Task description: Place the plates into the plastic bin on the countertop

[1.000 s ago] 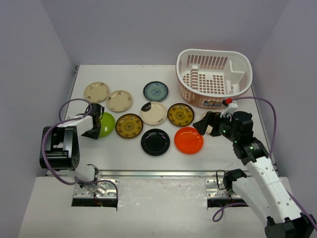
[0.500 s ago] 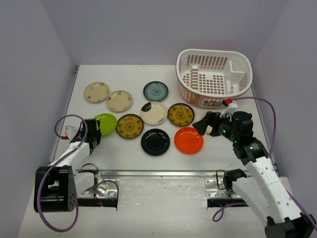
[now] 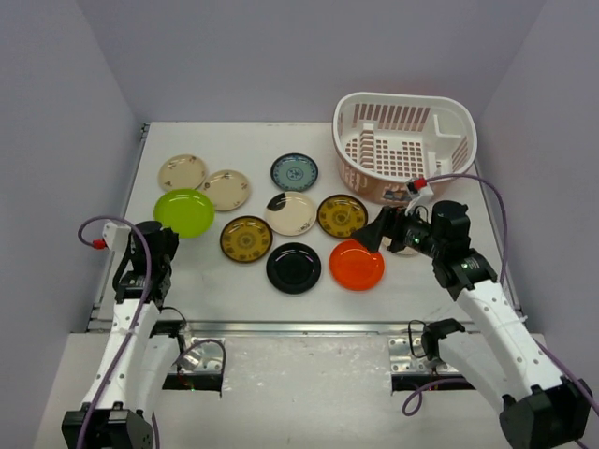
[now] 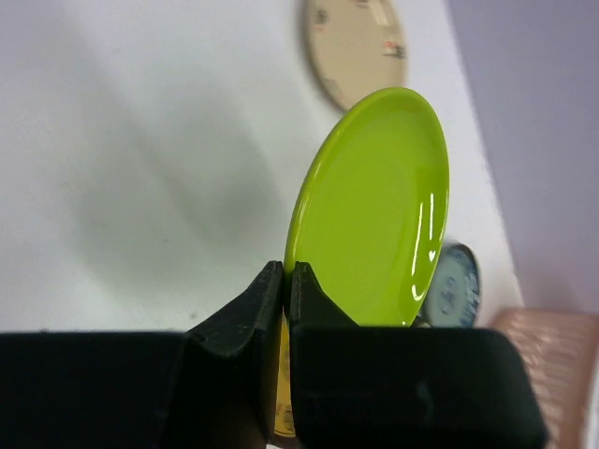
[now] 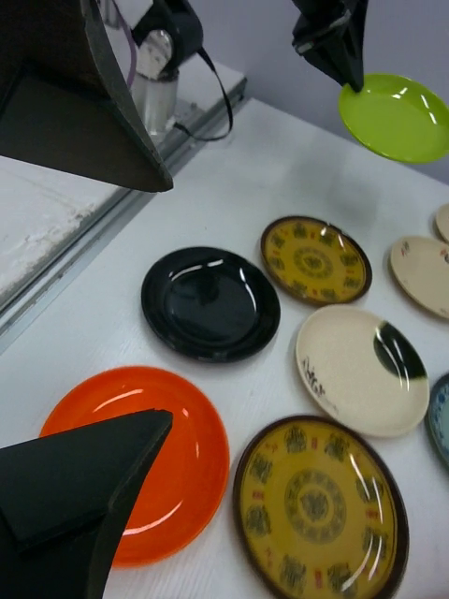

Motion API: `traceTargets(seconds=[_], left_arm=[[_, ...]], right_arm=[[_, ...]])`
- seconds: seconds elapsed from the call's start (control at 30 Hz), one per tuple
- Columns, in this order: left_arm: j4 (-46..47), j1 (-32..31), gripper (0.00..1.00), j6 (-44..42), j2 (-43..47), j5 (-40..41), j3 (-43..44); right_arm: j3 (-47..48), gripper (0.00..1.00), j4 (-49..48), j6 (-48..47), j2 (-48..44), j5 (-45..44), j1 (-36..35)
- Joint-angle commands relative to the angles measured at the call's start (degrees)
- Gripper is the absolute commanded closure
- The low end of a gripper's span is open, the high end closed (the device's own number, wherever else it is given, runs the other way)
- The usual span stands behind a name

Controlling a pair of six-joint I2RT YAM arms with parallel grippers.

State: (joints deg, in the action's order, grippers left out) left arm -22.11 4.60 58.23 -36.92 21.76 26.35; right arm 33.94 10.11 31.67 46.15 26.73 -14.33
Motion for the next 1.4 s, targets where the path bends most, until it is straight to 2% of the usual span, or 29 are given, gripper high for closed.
traceTargets(seconds=[0.0,0.07,0.13,0.17,0.3,0.5,0.6,0.77,0.8,0.83,0.9,0.97,1.13,1.17,1.2,1.23,1.27,1.3,1.37], left_arm=[[16.2,0.2,1.0,-13.0,-0.1,-21.1,3.6],[20.8,-0.2,1.0,-14.4,-5.6,-35.9,5.1],[23.7,-4.3,1.0,-14.9,-9.3,-41.2,6.3],[24.1,-10.1,1.0,-15.7,-11.6,-40.7,7.8],[24.2,-21.1,1.0,-16.0,-17.3,-37.2,11.1],[29.3,-23.1,1.0,-13.6,-19.6,-41.8,10.0],[30.8,-25.2,1.0,-13.0,-20.7,-42.7,10.1],[32.2,-27.4,1.0,-12.5,-22.9,-42.9,10.4],[32.4,-27.8,1.0,-12.4,-23.3,-43.0,10.6],[32.7,-28.1,1.0,-12.4,-23.7,-43.0,10.7],[32.7,-28.5,1.0,-12.4,-23.9,-42.8,10.7],[31.4,-28.6,1.0,-12.9,-23.3,-41.4,10.9],[28.9,-28.6,1.0,-14.5,-22.4,-39.9,11.4],[28.0,-28.6,0.95,-15.2,-22.1,-39.6,11.9],[26.6,-28.5,0.82,-15.7,-21.8,-38.7,12.3],[23.9,-28.6,0.37,-16.7,-21.1,-36.4,13.4],[20.4,-28.6,0.05,-17.8,-20.3,-33.9,14.7],[14.7,-28.6,0.0,-19.1,-19.3,-29.7,17.0],[1.0,-28.6,0.0,-21.2,-16.7,-17.4,23.4]], right_arm=[[3.3,0.01,-14.1,6.2,7.7,16.6,-0.4],[5.7,0.01,-15.4,7.4,12.4,18.0,-1.5],[9.2,0.01,-14.5,6.8,14.9,16.8,-2.4],[10.4,0.01,-14.8,6.8,16.3,16.1,-2.8],[12.1,0.01,-14.9,6.3,18.7,14.6,-3.3],[13.3,0.02,-7.1,0.6,20.9,8.6,-4.2],[12.7,0.11,-7.9,0.4,22.3,9.9,-5.3],[14.2,0.2,-8.1,-0.1,24.3,9.2,-8.5],[14.3,0.23,-8.3,-0.1,24.7,9.0,-8.6],[14.5,0.32,-8.4,-0.1,25.4,8.4,-8.8],[14.5,0.44,-8.6,0.1,25.8,6.9,-8.8],[13.4,0.67,-9.1,0.9,25.4,3.4,-8.8],[11.2,0.99,-12.9,4.4,24.1,-1.5,-8.8],[11.1,1.0,-13.4,5.6,23.9,-2.1,-8.8],[11.1,1.0,-13.7,6.3,23.7,-2.7,-8.8],[11.4,1.0,-13.8,6.8,23.2,-3.8,-8.7],[11.9,1.0,-13.4,7.1,22.7,-5.6,-8.7],[12.8,1.0,-12.4,7.2,22.0,-7.8,-8.3],[15.2,1.0,-9.4,8.1,20.3,-10.3,-5.7]])
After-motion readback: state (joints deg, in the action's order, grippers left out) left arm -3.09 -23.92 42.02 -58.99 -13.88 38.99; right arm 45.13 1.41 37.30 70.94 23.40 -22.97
